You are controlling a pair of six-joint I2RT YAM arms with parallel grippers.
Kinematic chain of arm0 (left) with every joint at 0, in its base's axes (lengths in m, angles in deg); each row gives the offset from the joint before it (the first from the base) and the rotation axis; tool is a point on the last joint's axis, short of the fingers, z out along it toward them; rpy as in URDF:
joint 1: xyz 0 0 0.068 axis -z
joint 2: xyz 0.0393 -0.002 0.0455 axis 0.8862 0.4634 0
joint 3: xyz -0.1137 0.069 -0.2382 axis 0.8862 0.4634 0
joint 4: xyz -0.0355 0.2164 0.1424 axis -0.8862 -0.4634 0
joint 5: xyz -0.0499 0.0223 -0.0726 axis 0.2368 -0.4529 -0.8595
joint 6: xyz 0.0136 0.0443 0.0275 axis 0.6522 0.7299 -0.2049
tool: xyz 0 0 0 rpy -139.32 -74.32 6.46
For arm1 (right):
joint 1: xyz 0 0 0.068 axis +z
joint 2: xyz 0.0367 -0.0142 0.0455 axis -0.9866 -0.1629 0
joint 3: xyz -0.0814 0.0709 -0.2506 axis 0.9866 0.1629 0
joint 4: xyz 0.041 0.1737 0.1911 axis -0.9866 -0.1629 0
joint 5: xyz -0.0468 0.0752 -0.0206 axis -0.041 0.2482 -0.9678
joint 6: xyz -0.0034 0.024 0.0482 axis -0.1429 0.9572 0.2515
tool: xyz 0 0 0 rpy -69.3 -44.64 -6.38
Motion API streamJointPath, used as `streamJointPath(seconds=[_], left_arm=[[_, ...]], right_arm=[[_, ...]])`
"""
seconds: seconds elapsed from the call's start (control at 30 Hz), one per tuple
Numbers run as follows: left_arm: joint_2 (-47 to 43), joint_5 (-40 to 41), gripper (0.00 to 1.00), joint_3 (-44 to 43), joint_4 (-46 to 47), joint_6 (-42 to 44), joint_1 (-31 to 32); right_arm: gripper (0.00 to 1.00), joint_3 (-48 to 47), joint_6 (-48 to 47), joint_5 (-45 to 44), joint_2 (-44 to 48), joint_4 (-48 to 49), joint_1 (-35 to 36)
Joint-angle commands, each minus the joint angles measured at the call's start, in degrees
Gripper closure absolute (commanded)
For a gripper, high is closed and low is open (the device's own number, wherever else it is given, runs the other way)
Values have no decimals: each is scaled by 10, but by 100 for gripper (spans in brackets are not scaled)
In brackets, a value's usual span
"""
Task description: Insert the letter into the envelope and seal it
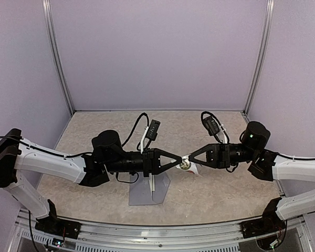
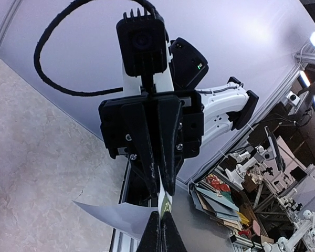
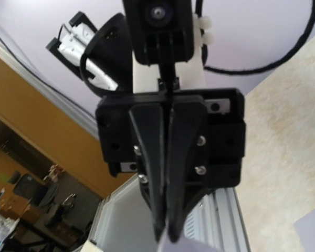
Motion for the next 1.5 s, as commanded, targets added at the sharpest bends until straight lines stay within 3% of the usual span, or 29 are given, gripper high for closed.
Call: streamJointPath(seconds=[0.0, 0.27, 0.7, 1.47], left_arm=[[-1, -55, 100, -21, -61, 49, 1], [-21, -55, 100, -44, -150, 104, 1], [-30, -44, 100, -40, -128, 103, 2], [-27, -22, 100, -39, -99, 99, 5]], right_arm=[[92, -20, 3, 52, -11, -11, 2], [95, -37, -22, 98, -8, -75, 2], [100, -35, -49, 82, -19, -121, 4], [100, -26, -36, 90, -39, -80, 34]])
